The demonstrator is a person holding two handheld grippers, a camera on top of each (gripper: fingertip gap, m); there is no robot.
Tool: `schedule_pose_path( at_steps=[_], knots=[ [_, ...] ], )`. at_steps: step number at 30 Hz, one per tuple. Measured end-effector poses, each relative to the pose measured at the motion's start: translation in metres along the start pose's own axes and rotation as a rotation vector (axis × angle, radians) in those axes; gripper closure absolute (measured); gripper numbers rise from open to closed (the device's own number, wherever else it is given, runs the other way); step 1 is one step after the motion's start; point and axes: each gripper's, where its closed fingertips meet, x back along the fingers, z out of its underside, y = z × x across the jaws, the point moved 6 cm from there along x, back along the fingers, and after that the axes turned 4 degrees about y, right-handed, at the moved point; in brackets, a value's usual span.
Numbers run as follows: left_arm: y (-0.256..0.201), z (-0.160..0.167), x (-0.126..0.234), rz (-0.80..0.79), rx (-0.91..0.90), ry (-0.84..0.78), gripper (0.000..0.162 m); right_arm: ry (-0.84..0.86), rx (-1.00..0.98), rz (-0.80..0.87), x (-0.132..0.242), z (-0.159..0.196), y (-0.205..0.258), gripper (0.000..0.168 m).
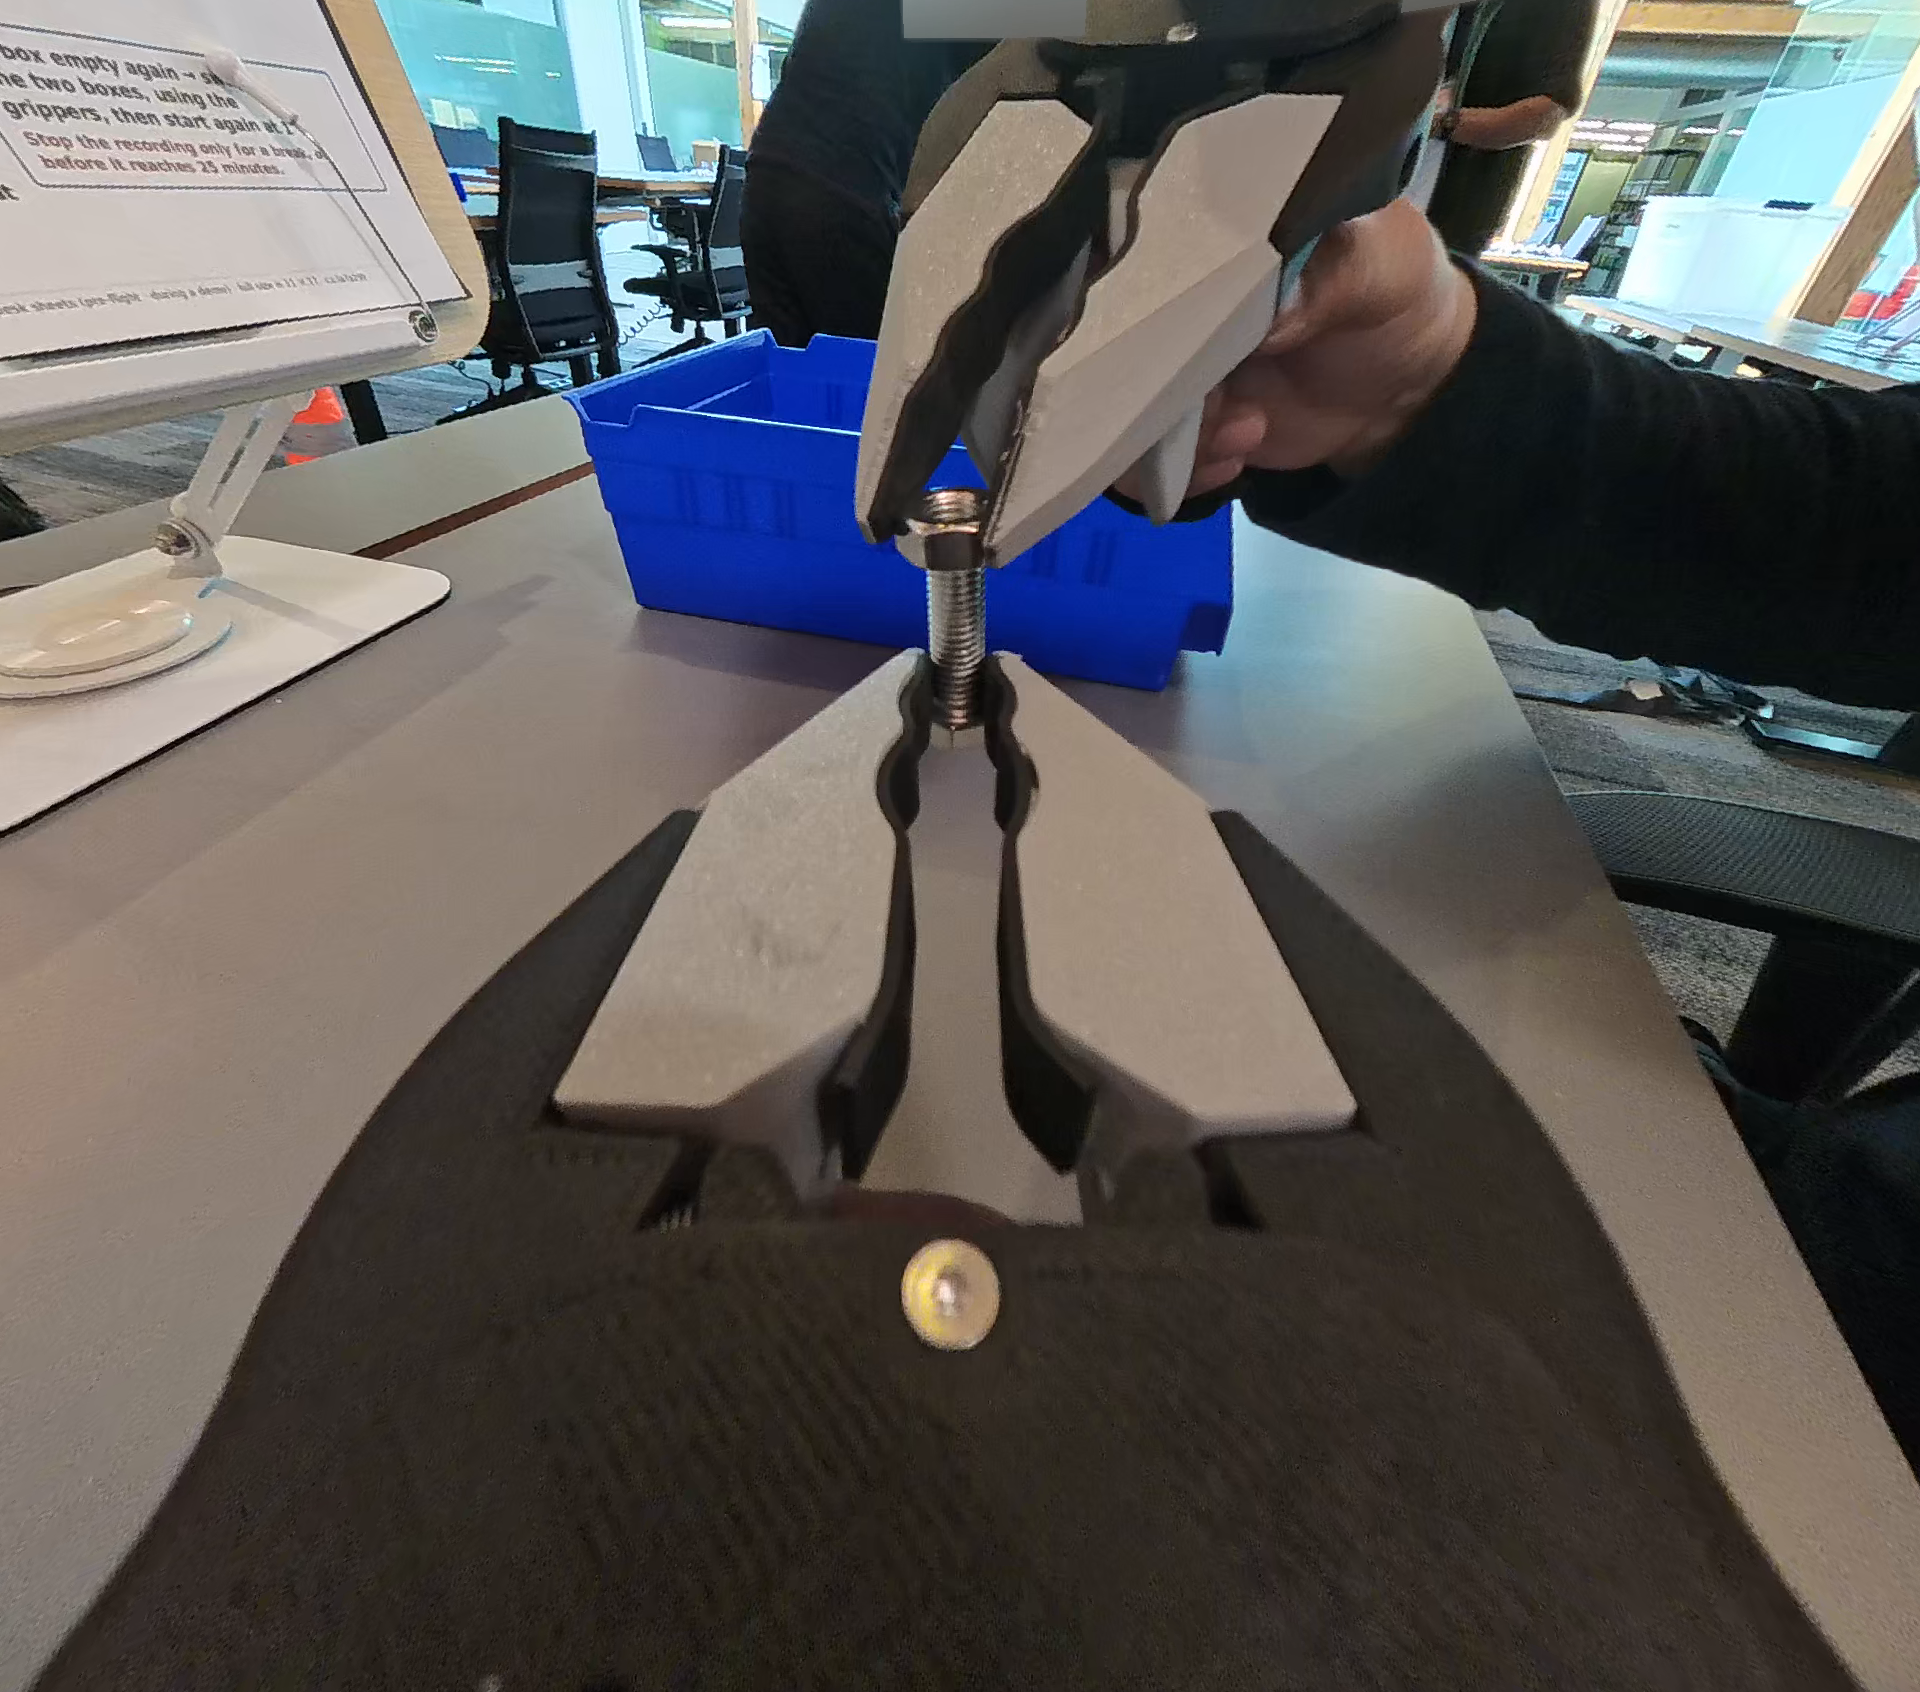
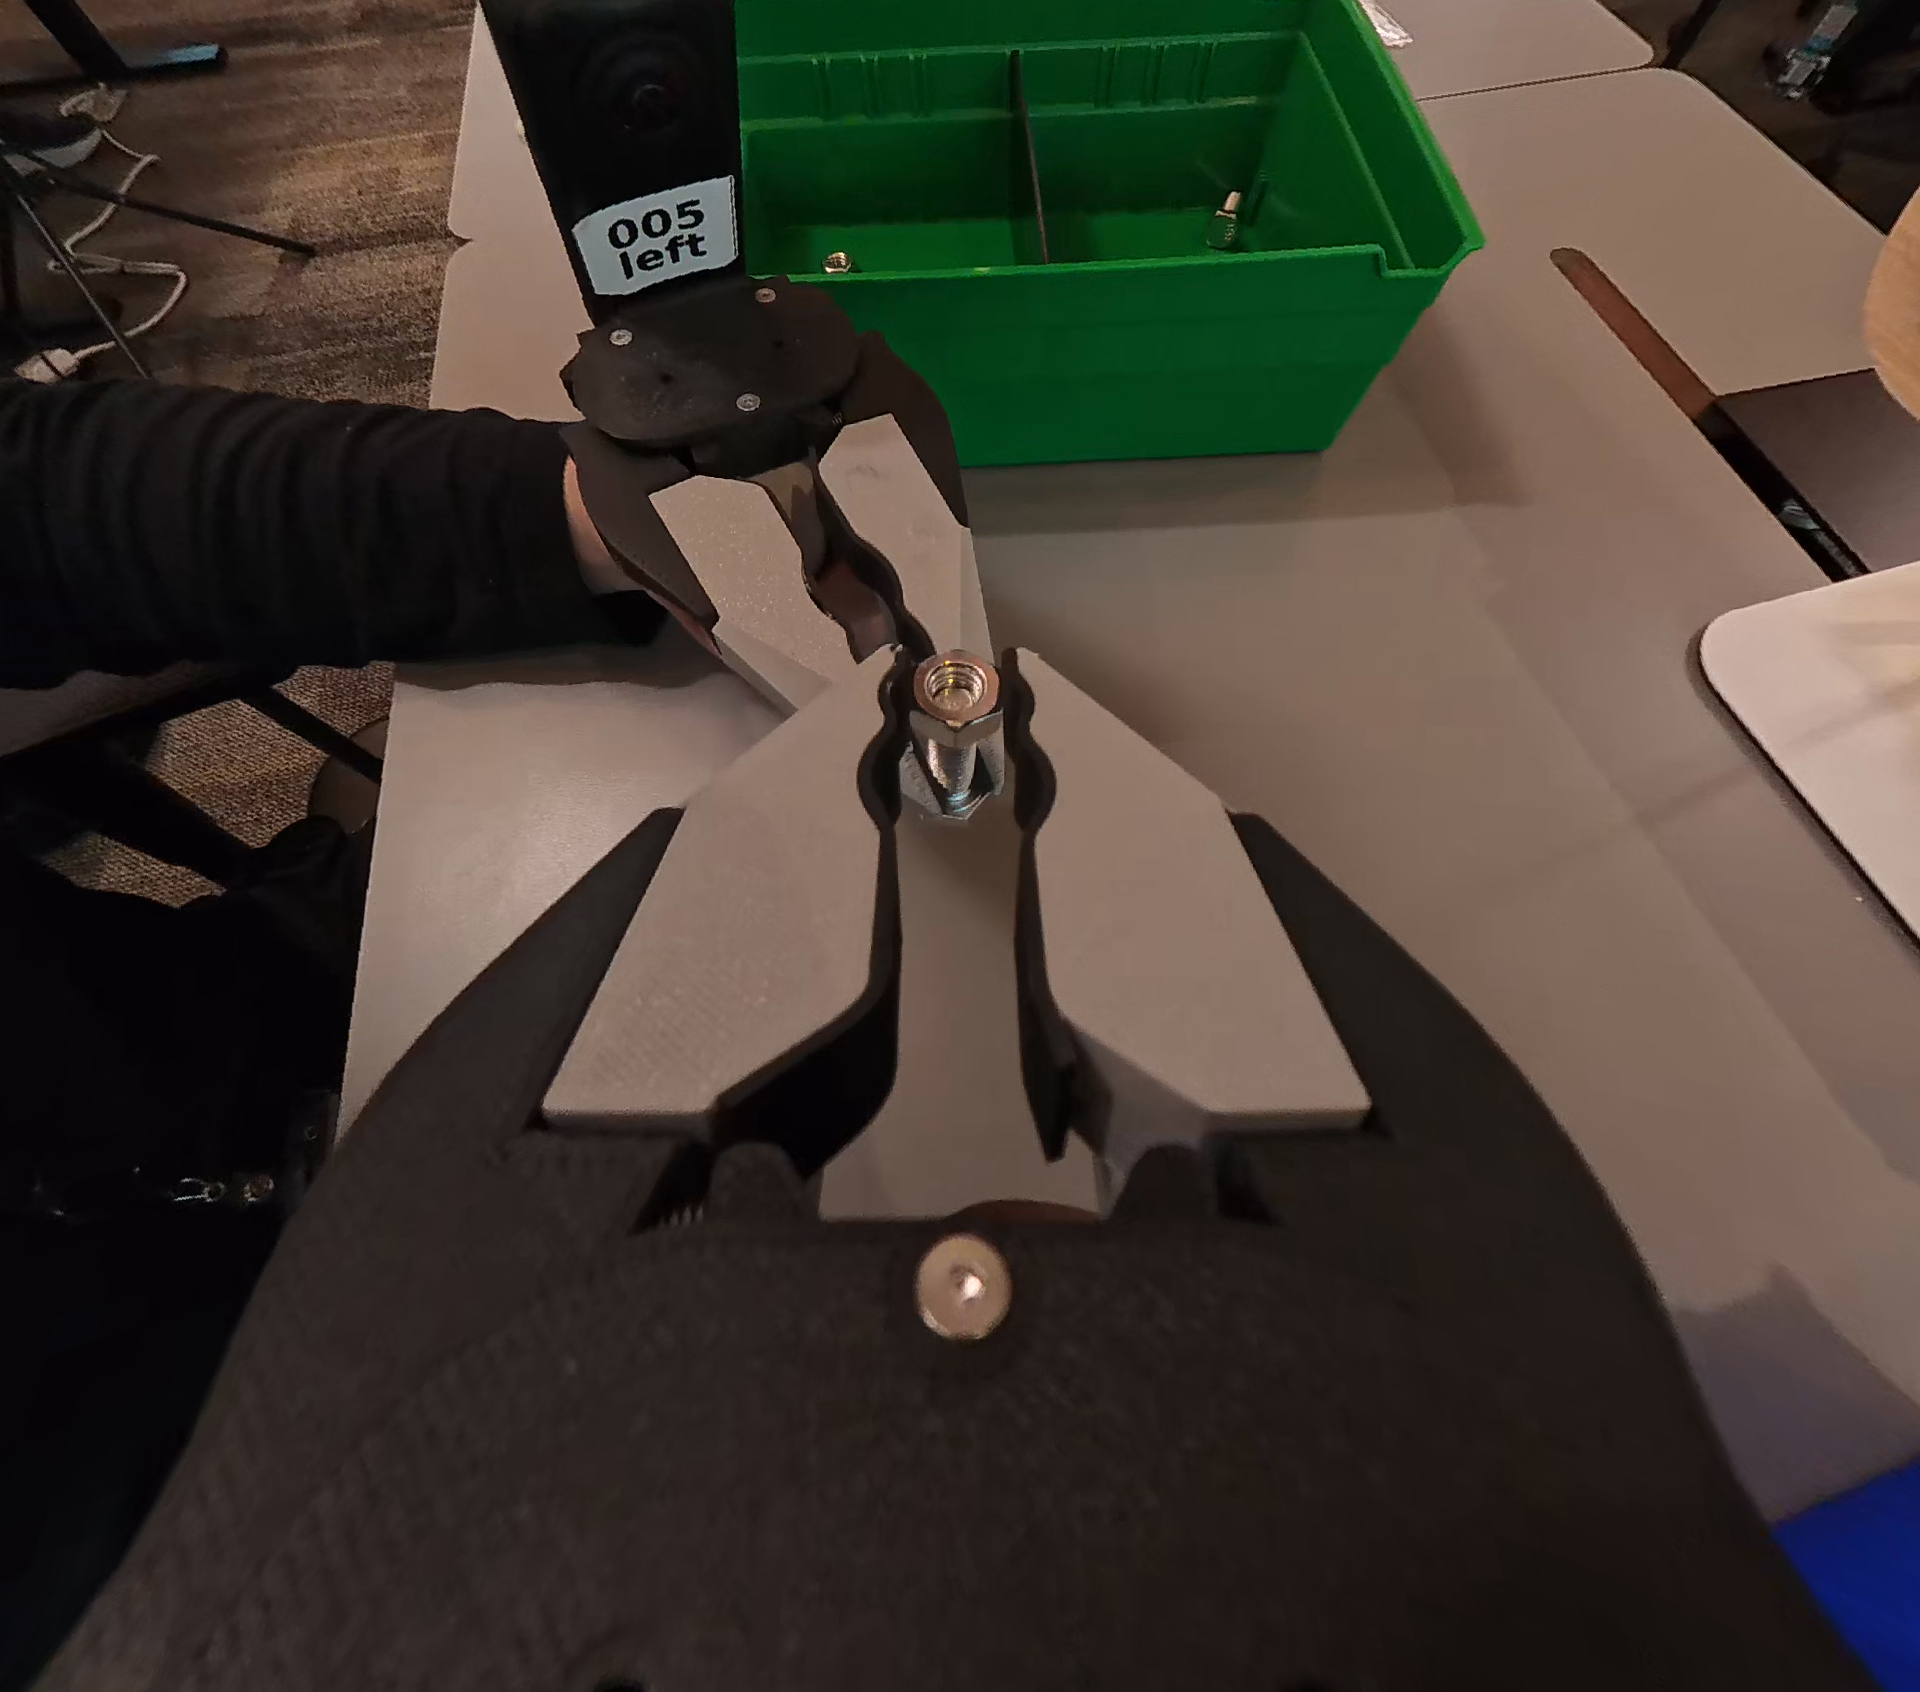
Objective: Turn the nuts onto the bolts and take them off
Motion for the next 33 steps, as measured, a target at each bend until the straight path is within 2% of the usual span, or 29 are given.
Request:
schedule_pose_path(
  at_steps=[11, 24, 29, 33],
  knots=[
    [-0.001, 0.003, -0.002, -0.026, -0.041, 0.026, 0.156, -0.041, -0.004, 0.008, 0.000, 0.005, -0.002, 0.150],
    [-0.002, 0.004, -0.002, -0.011, -0.054, 0.036, 0.156, -0.295, -0.120, -0.115, 0.015, 0.015, 0.000, 0.135],
    [-0.004, 0.005, -0.002, 0.004, -0.063, 0.046, 0.155, -0.355, -0.085, -0.098, 0.008, 0.022, 0.005, 0.111],
    [-0.006, 0.003, -0.001, 0.014, -0.063, 0.040, 0.156, -0.373, 0.013, -0.061, 0.009, 0.027, 0.015, 0.106]
  ],
)
